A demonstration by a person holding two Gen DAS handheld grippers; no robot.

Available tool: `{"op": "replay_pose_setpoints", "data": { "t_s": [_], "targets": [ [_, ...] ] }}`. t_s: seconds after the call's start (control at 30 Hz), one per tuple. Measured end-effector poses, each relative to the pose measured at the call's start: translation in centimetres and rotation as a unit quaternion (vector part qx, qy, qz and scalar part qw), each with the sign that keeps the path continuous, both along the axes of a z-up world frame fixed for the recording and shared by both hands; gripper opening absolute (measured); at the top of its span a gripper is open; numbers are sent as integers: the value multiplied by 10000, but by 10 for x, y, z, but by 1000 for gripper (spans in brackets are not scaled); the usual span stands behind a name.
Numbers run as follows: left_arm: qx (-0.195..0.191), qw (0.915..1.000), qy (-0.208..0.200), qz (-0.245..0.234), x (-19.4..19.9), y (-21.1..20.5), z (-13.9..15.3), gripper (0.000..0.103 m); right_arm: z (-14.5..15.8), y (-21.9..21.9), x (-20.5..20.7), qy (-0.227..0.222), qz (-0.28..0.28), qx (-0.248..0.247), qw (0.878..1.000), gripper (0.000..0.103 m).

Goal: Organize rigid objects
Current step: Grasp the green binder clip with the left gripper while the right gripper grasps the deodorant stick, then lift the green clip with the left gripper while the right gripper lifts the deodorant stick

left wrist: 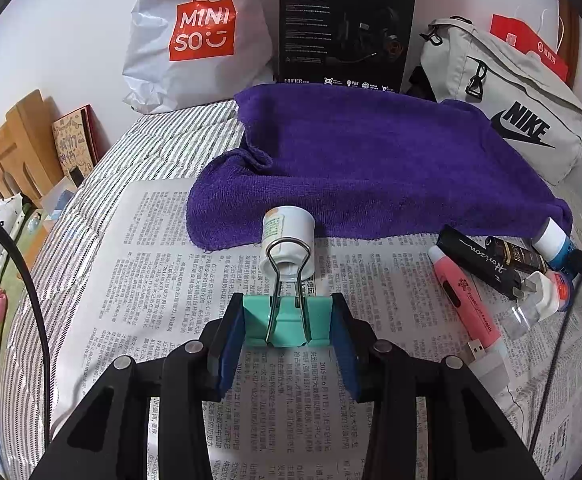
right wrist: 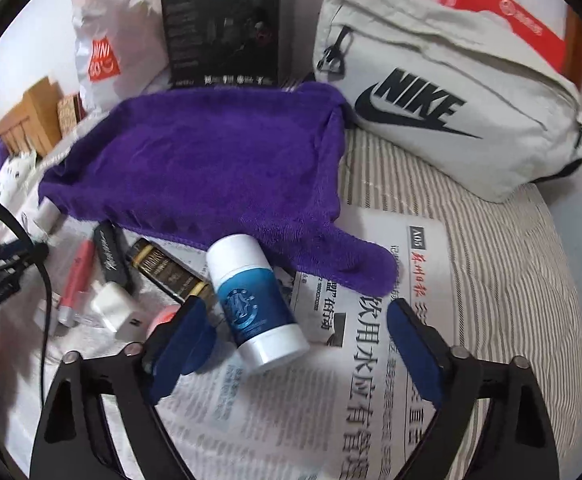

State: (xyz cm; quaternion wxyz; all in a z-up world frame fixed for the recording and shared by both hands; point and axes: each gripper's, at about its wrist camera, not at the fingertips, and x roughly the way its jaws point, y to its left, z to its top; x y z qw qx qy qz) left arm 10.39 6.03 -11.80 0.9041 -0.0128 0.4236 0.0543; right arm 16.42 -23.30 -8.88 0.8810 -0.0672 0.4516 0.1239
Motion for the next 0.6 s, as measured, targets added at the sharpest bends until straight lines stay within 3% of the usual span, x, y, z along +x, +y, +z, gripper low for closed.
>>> {"op": "replay_pose_setpoints", "data": {
  "t_s": [0.37,0.5,0.6],
  "targets": [
    [14,10000,-4,1,0,-1,1,40,-20,6,19,445,401,276,9978,69],
    [9,10000,-4,1,0,-1,0,40,-17,11,13,510,610,410,9960,40],
    [11,10000,-3,1,0,-1,0,40,-15,7,10,720,480,441,9953,39]
  ]
}}
